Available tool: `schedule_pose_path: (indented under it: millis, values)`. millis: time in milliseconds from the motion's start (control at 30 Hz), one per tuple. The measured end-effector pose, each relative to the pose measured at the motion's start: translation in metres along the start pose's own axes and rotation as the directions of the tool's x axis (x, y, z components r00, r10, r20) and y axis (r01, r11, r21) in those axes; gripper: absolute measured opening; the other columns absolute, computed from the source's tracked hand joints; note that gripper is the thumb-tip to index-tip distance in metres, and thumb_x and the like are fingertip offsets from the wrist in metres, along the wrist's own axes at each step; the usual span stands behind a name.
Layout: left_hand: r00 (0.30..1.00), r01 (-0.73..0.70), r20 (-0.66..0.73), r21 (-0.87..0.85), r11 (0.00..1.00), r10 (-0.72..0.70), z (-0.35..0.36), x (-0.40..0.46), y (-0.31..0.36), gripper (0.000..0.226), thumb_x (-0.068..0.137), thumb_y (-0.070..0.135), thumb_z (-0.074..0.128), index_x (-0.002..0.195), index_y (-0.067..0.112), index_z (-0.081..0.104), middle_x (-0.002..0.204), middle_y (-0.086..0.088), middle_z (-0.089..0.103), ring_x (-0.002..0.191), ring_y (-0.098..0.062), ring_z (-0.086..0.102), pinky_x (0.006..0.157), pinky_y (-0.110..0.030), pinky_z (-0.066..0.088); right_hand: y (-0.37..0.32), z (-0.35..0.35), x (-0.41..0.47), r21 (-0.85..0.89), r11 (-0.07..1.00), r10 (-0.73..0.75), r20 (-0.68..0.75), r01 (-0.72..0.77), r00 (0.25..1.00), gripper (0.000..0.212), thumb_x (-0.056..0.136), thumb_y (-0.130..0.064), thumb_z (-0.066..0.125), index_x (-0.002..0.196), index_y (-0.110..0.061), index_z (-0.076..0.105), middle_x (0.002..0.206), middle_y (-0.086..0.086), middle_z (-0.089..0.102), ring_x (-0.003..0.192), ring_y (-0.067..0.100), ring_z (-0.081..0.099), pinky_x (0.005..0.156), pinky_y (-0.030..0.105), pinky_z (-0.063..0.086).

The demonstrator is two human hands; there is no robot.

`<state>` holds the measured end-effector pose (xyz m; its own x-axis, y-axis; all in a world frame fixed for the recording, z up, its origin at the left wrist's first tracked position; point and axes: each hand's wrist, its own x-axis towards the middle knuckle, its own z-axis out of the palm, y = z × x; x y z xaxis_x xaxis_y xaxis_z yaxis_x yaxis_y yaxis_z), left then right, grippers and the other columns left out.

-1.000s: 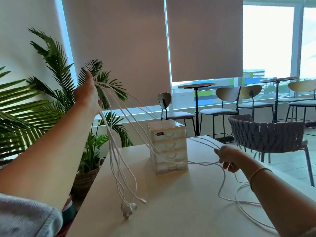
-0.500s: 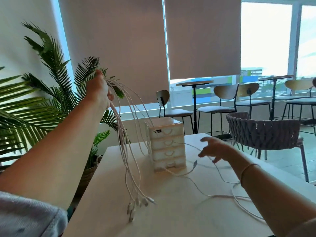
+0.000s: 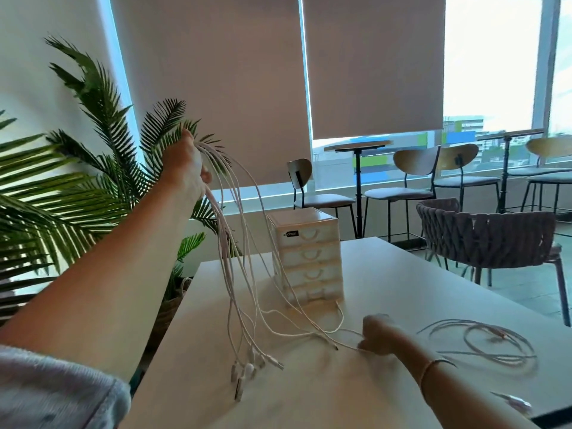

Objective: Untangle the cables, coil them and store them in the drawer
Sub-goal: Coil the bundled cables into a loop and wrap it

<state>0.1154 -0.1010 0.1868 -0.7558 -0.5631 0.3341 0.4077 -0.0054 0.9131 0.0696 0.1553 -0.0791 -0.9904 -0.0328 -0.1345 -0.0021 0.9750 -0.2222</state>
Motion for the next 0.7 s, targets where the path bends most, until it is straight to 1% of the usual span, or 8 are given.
schedule_pose_path:
  millis: [100, 167, 233, 333, 500, 533, 600, 700]
  values:
    - [1.000, 0.016, 0.005, -0.012, 1.000, -0.016, -0.002, 0.004, -0.003, 0.033, 0.099, 0.040, 0.037, 0.076, 0.017, 0.044, 0.059, 0.003, 0.031, 0.047, -0.009, 0.031, 0.043, -0.020, 0.029, 0.001, -0.008, -0.004, 0.155, 0.988, 0.007, 0.007, -0.008, 1.000, 0.039, 0.096, -0.026, 0.044, 0.121, 0.001, 0.056, 0.126, 0.017, 0.058, 0.117, 0.028, 0.054, 0.092, 0.027, 0.043]
    - [1.000, 0.023, 0.018, -0.006, 1.000, -0.023, 0.001, 0.004, -0.006, 0.034, 0.099, 0.038, 0.036, 0.075, 0.016, 0.042, 0.058, 0.002, 0.031, 0.045, -0.008, 0.030, 0.043, -0.019, 0.028, -0.003, -0.027, 0.000, 0.264, 0.963, -0.060, -0.004, 0.059, 0.998, 0.028, 0.095, -0.023, 0.046, 0.106, -0.001, 0.060, 0.099, 0.016, 0.066, 0.088, 0.026, 0.064, 0.075, 0.029, 0.049]
    - [0.999, 0.025, 0.040, 0.021, 0.999, -0.025, 0.006, 0.003, -0.008, 0.035, 0.100, 0.036, 0.033, 0.073, 0.015, 0.041, 0.056, 0.001, 0.032, 0.043, -0.009, 0.030, 0.040, -0.019, 0.029, -0.017, -0.058, -0.006, 0.397, 0.897, -0.130, -0.190, 0.197, 0.973, 0.013, 0.093, -0.023, 0.053, 0.084, -0.014, 0.058, 0.071, 0.002, 0.058, 0.058, 0.014, 0.053, 0.056, 0.023, 0.044]
    - [0.995, 0.024, 0.091, 0.024, 0.999, -0.026, 0.016, 0.003, -0.014, 0.038, 0.101, 0.034, 0.030, 0.071, 0.013, 0.039, 0.057, 0.000, 0.032, 0.040, -0.009, 0.030, 0.036, -0.019, 0.028, -0.050, -0.119, -0.023, 0.314, 0.840, -0.274, -0.458, 0.442, 0.846, 0.019, 0.091, -0.029, 0.056, 0.098, -0.013, 0.064, 0.084, 0.000, 0.057, 0.066, 0.010, 0.049, 0.063, 0.022, 0.042]
    - [0.984, -0.032, 0.177, 0.145, 0.989, 0.005, 0.040, -0.005, -0.028, 0.049, 0.102, 0.038, 0.025, 0.064, 0.011, 0.043, 0.038, 0.001, 0.049, 0.027, -0.007, 0.044, 0.039, -0.021, 0.040, -0.106, -0.185, -0.052, 0.244, 0.717, -0.360, -0.673, 0.653, 0.646, 0.025, 0.090, -0.033, 0.057, 0.103, -0.015, 0.067, 0.090, -0.002, 0.061, 0.079, 0.012, 0.052, 0.062, 0.016, 0.038]
    - [0.980, -0.040, 0.197, 0.167, 0.985, 0.006, 0.044, -0.007, -0.029, 0.050, 0.101, 0.039, 0.025, 0.066, 0.010, 0.046, 0.038, 0.002, 0.054, 0.031, -0.006, 0.051, 0.042, -0.021, 0.045, -0.114, -0.191, -0.054, 0.222, 0.703, -0.370, -0.697, 0.675, 0.615, 0.025, 0.090, -0.033, 0.057, 0.103, -0.014, 0.067, 0.090, -0.004, 0.059, 0.082, 0.011, 0.052, 0.064, 0.016, 0.039]
    - [0.968, -0.109, 0.245, 0.231, 0.967, 0.051, 0.051, -0.013, -0.033, 0.048, 0.101, 0.039, 0.027, 0.084, 0.003, 0.054, 0.069, -0.006, 0.068, 0.057, -0.011, 0.067, 0.059, -0.026, 0.056, -0.126, -0.198, -0.058, 0.222, 0.674, -0.350, -0.744, 0.705, 0.569, 0.023, 0.089, -0.031, 0.057, 0.100, -0.014, 0.069, 0.092, -0.003, 0.062, 0.084, 0.012, 0.054, 0.071, 0.024, 0.040]
    - [0.953, -0.218, 0.276, 0.338, 0.916, 0.125, 0.056, -0.021, -0.037, 0.051, 0.101, 0.035, 0.030, 0.118, -0.008, 0.051, 0.113, -0.021, 0.062, 0.101, -0.033, 0.063, 0.068, -0.031, 0.053, -0.134, -0.200, -0.059, 0.280, 0.617, -0.286, -0.791, 0.735, 0.541, 0.020, 0.089, -0.030, 0.057, 0.095, -0.015, 0.069, 0.086, -0.005, 0.059, 0.077, 0.011, 0.051, 0.069, 0.024, 0.038]
